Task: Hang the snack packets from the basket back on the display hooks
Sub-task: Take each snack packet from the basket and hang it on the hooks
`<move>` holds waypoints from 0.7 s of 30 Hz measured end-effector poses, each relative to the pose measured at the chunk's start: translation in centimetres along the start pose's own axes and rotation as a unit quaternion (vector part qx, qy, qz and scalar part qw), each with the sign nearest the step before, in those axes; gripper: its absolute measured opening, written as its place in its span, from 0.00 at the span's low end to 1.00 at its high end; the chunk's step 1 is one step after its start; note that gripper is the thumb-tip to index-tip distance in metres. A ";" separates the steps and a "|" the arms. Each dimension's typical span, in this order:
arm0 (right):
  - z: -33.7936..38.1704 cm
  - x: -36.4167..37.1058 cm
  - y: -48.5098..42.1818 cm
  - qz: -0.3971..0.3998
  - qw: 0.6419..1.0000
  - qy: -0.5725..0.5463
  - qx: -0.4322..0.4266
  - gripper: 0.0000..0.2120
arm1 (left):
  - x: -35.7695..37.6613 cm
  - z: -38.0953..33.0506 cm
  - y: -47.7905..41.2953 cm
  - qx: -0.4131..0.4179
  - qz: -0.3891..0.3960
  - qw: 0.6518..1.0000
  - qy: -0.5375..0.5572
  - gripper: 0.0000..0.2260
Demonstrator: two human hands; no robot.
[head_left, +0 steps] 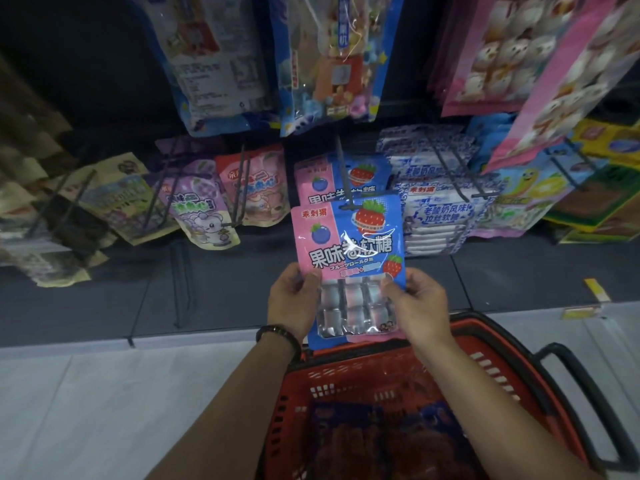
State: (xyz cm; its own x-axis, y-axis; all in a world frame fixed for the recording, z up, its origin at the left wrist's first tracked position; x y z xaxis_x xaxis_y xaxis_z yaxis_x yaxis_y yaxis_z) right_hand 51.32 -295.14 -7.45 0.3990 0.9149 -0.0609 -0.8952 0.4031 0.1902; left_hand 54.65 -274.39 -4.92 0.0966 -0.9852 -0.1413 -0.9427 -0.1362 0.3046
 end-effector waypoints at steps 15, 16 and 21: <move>0.9 1.1 -5.6 -0.036 0.990 0.132 0.039 0.10 | 1.1 -0.7 -5.7 -0.014 -0.032 0.994 -0.101 0.07; 1.1 1.3 -5.9 -0.038 0.988 0.144 0.042 0.11 | 1.1 -0.7 -5.9 -0.020 -0.031 0.993 -0.114 0.07; 1.7 1.8 -6.6 -0.004 0.974 0.218 0.069 0.09 | 1.4 -1.3 -7.2 -0.015 -0.039 0.971 -0.234 0.10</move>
State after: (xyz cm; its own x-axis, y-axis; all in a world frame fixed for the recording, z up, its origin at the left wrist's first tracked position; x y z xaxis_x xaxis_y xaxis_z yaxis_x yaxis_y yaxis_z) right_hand 58.25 -296.17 -7.12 0.2566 0.8464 -0.4667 -0.8457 0.4303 0.3156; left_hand 62.03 -274.87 -6.05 0.0045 -0.8183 -0.5748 -0.9278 -0.2178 0.3028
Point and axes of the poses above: each hand's wrist, its own y-axis away from the middle knuckle, its own x-axis out of the palm, z = x × y, the point moved 2 cm from there along -y, towards the middle knuckle, and after that the axes turned 3 degrees about -y, right-handed, at the moved point
